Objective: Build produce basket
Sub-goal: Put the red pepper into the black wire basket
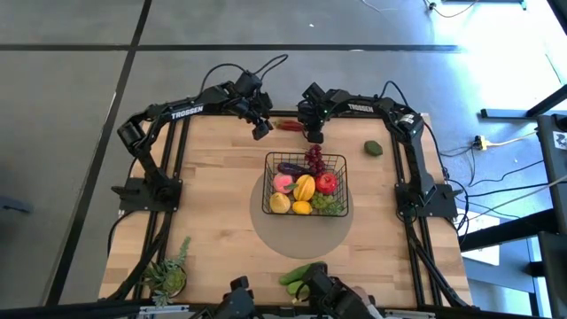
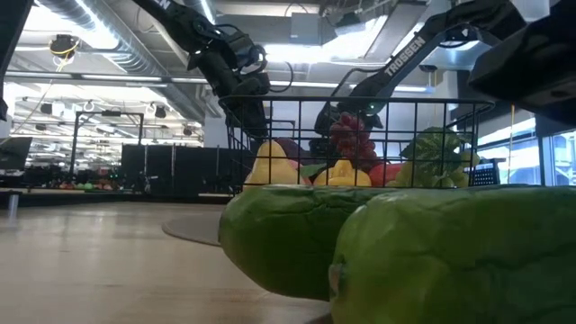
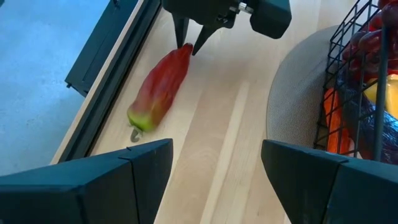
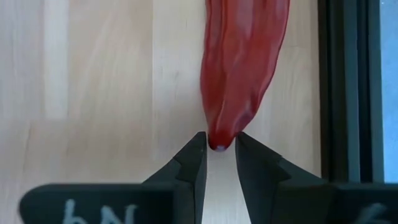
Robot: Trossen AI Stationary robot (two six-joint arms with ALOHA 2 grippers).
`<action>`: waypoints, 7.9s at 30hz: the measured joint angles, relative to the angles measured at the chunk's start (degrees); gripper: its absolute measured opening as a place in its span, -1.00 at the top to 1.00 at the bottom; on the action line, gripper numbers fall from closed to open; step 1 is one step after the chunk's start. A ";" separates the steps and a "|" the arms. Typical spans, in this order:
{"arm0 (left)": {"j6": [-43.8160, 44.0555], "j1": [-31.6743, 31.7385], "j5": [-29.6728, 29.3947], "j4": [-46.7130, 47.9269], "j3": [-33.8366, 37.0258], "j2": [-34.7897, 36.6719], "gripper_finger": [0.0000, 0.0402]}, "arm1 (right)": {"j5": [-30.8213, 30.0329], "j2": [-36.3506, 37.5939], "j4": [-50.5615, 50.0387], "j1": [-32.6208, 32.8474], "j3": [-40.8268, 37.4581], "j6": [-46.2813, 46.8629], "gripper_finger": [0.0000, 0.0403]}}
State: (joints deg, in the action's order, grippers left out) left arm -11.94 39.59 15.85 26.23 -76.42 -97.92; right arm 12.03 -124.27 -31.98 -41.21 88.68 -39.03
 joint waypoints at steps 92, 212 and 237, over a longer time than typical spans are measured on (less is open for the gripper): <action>1.46 -0.02 -0.34 0.03 0.02 0.01 -0.16 | 1.14 -2.50 3.22 0.15 2.12 2.98 0.34; -7.97 -12.38 -10.36 25.74 -0.02 28.34 -0.16 | -12.91 10.05 -51.20 42.94 40.29 76.36 1.00; -9.71 -12.39 -10.48 28.69 0.02 28.34 -0.16 | -10.84 9.93 -38.07 45.79 14.25 82.49 1.00</action>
State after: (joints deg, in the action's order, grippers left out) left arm -21.66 27.20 5.37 54.92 -76.40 -69.58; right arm 1.19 -114.34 -70.05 4.58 102.93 43.46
